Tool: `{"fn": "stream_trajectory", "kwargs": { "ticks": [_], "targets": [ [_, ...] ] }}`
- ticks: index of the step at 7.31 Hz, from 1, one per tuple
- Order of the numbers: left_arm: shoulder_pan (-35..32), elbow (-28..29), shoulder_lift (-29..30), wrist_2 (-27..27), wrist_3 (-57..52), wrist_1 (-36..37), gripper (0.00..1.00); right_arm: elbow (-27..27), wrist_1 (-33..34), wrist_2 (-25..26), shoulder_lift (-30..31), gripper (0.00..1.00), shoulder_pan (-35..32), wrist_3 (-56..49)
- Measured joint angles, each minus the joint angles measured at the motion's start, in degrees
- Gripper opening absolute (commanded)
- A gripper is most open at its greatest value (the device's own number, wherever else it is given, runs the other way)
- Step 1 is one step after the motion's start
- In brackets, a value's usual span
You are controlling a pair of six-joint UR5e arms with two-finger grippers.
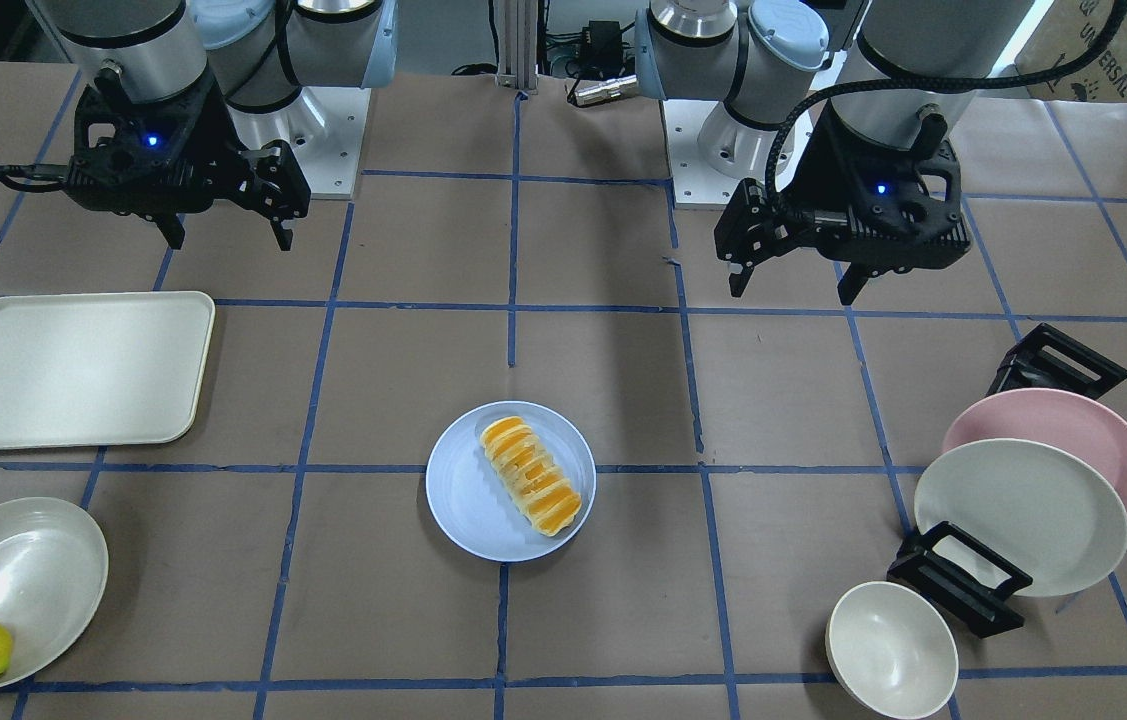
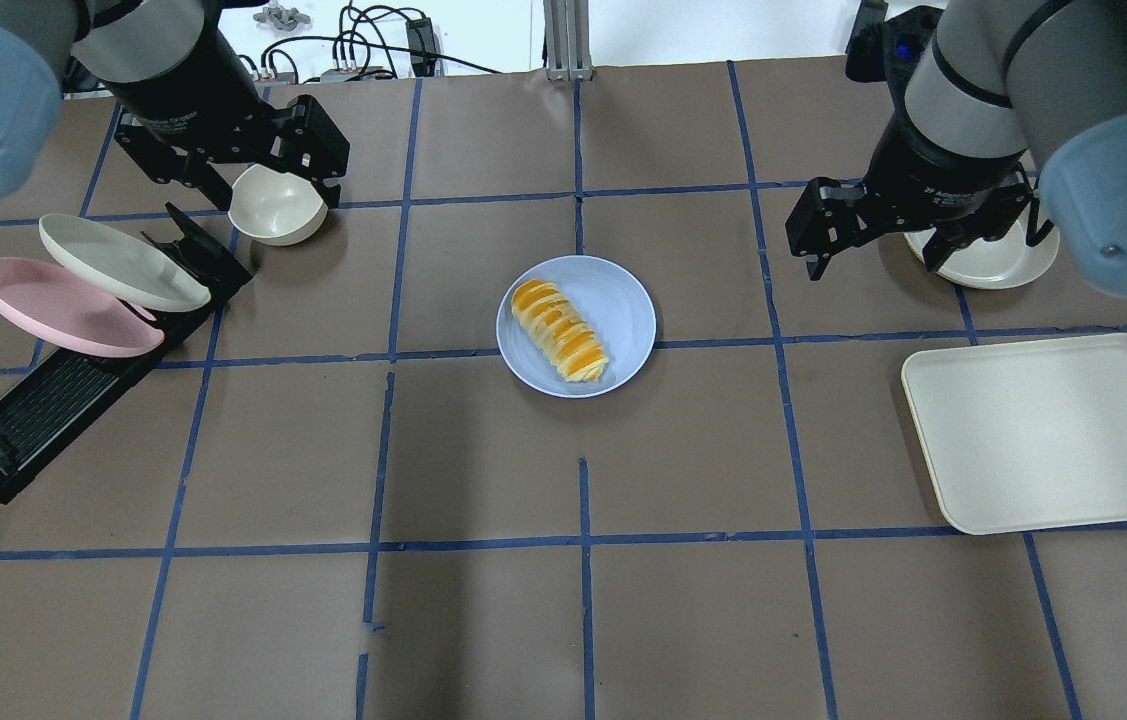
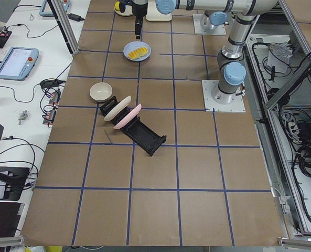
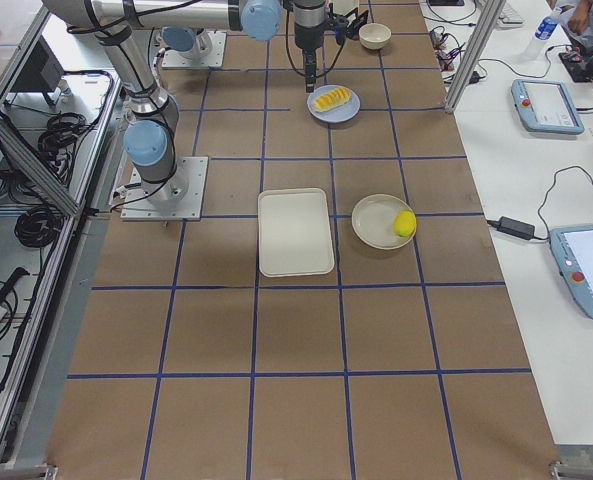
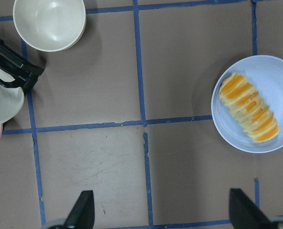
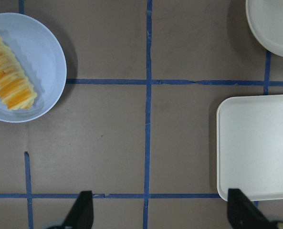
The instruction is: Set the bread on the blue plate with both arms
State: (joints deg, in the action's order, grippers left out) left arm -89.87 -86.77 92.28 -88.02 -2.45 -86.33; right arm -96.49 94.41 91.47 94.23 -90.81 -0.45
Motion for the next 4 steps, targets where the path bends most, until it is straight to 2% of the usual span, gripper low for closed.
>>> {"fn": "stream_trajectory", "kwargs": {
  "ticks": [4],
  "targets": [
    [0.2, 1.0, -0.4, -0.8, 0.3, -2.3, 0.99, 0.7, -0.3, 0.8, -0.5, 1.00, -0.1, 0.3]
  ]
}}
